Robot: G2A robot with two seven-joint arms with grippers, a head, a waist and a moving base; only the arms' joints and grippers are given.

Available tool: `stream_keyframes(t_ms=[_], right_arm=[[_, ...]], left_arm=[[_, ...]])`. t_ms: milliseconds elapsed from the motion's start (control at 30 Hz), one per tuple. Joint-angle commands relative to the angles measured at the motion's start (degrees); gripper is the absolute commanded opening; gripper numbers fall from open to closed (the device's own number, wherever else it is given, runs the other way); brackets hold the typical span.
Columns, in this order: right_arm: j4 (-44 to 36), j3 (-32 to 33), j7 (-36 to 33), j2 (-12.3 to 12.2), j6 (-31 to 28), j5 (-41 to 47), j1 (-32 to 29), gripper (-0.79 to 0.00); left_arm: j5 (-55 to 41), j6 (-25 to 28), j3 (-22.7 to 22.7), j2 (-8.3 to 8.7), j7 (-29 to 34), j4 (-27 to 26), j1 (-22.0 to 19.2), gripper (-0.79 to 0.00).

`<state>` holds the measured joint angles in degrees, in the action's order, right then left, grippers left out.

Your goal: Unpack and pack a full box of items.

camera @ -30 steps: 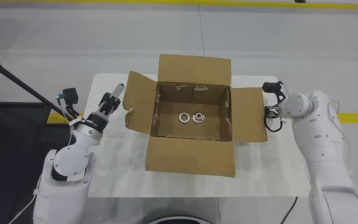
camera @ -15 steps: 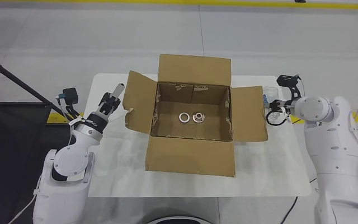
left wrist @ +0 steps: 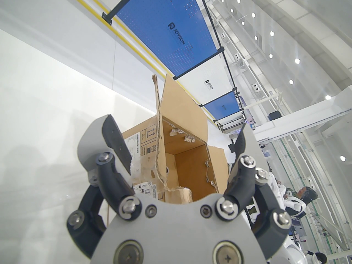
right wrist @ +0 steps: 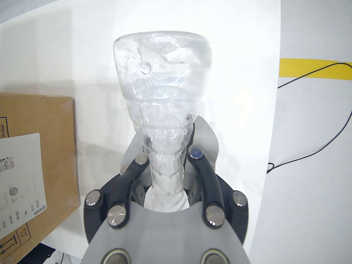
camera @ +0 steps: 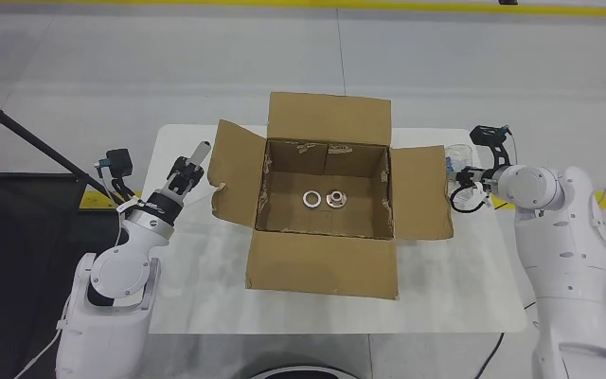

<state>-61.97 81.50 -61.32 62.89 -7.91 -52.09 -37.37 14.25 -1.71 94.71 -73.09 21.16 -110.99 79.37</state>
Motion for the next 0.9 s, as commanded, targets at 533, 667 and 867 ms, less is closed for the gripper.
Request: stream_keyframes(t_ms=[533, 667, 867], right_arm=[[0.00, 0.00, 0.00, 0.00, 0.00, 0.00, 0.00, -0.785], [-0.66, -0.08, 1.69, 0.00, 0.31, 0.26, -1.04, -0.785], [-2.24, 1.97, 1.99, -0.50, -0.34, 3.87, -2.04, -0.785]], left_arm=[[0.00, 0.00, 0.00, 0.00, 0.00, 0.00, 0.00, 0.000], [0.00, 0.00, 0.00, 0.00, 0.00, 0.00, 0.00, 0.000], [0.00, 0.00, 0.00, 0.00, 0.00, 0.00, 0.00, 0.000]])
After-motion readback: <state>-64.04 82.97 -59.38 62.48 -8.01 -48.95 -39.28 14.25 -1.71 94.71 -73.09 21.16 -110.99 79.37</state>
